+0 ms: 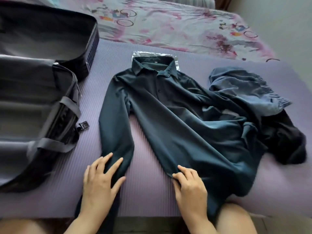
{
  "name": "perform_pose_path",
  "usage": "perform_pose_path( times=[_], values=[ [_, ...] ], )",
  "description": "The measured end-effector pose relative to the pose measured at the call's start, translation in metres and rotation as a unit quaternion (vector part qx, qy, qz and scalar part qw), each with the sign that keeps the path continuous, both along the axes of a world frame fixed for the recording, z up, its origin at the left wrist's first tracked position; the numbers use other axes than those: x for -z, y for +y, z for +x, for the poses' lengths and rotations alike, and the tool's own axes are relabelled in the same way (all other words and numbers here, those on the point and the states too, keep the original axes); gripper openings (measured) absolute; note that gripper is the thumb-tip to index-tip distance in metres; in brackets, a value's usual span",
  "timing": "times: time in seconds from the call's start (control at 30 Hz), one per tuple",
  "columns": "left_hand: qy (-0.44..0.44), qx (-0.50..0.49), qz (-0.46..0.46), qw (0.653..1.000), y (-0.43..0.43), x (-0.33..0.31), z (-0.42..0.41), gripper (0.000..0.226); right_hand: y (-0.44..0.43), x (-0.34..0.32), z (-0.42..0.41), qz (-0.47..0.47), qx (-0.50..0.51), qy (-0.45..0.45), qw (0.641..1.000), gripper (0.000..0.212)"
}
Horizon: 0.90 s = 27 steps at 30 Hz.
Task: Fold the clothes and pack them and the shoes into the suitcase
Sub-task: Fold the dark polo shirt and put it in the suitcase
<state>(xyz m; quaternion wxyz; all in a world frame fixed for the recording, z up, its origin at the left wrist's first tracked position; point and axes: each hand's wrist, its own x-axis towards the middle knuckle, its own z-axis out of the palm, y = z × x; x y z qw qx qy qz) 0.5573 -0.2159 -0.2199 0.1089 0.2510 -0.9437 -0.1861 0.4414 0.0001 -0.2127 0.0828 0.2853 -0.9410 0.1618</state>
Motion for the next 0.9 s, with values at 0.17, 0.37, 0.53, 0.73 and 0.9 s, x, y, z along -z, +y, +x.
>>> perform_pose_path(
  times=[0.17,0.37,0.53,0.73,0.9],
  values=[
    [0.045,-0.035,0.062,0.996,-0.023,-0.020,-0.004,0.043,-0.025,-0.026,0.015,-0.025,0.018,-0.001,1.000,0.005],
    [0.106,-0.066,-0.076,0.989,-0.064,-0.058,-0.006,0.046,-0.113,-0.048,0.090,-0.017,-0.031,-0.026,0.999,0.015],
    [0.103,-0.065,-0.064,0.990,-0.073,-0.063,0.001,0.036,-0.166,-0.048,0.131,-0.018,-0.058,-0.233,0.971,0.029],
    [0.088,-0.033,-0.066,0.993,-0.056,-0.033,0.031,0.025,-0.098,-0.041,0.106,-0.138,-0.016,-0.141,0.980,0.040],
    [0.094,-0.002,-0.102,0.990,-0.032,-0.019,0.044,0.029,0.003,-0.050,0.025,-0.133,0.163,-0.008,0.978,0.035]
  ],
)
